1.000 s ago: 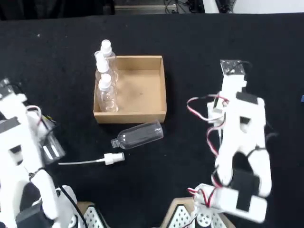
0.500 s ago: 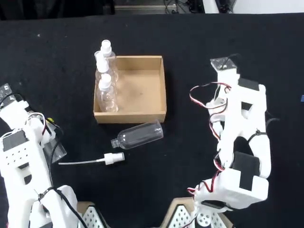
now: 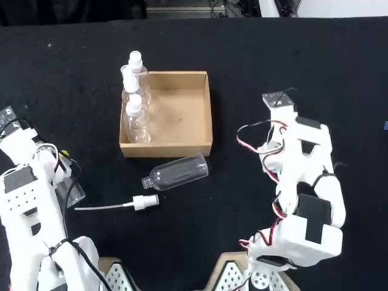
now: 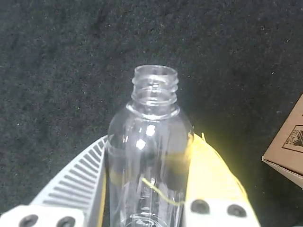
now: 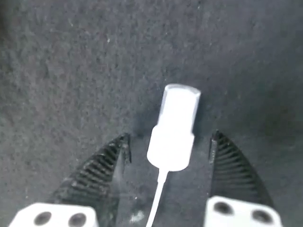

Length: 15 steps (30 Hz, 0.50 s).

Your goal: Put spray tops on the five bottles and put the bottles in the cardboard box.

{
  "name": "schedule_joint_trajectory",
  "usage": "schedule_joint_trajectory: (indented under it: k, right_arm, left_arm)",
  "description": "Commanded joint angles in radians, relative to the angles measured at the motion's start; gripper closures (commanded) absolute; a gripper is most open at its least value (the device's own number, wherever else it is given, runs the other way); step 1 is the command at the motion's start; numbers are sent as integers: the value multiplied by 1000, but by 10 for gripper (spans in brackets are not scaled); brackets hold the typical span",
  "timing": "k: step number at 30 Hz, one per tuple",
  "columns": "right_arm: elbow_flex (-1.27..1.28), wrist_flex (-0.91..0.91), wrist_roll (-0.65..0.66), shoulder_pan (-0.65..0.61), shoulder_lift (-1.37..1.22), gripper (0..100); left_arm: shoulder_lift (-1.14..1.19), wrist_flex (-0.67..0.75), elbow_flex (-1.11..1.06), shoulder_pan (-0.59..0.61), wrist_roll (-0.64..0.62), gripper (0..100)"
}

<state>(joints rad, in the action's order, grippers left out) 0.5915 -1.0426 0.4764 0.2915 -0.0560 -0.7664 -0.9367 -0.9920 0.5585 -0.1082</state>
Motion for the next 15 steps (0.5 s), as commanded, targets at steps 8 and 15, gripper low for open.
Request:
schedule_joint_trajectory:
  k: [8, 15]
  right_arm:
    - [-85, 17, -9, 40, 165, 984]
    - [-122, 253, -112, 41, 101, 985]
  left_arm:
    - [-6, 18, 8, -8, -5, 971]
    - [-6, 18, 8, -8, -5, 971]
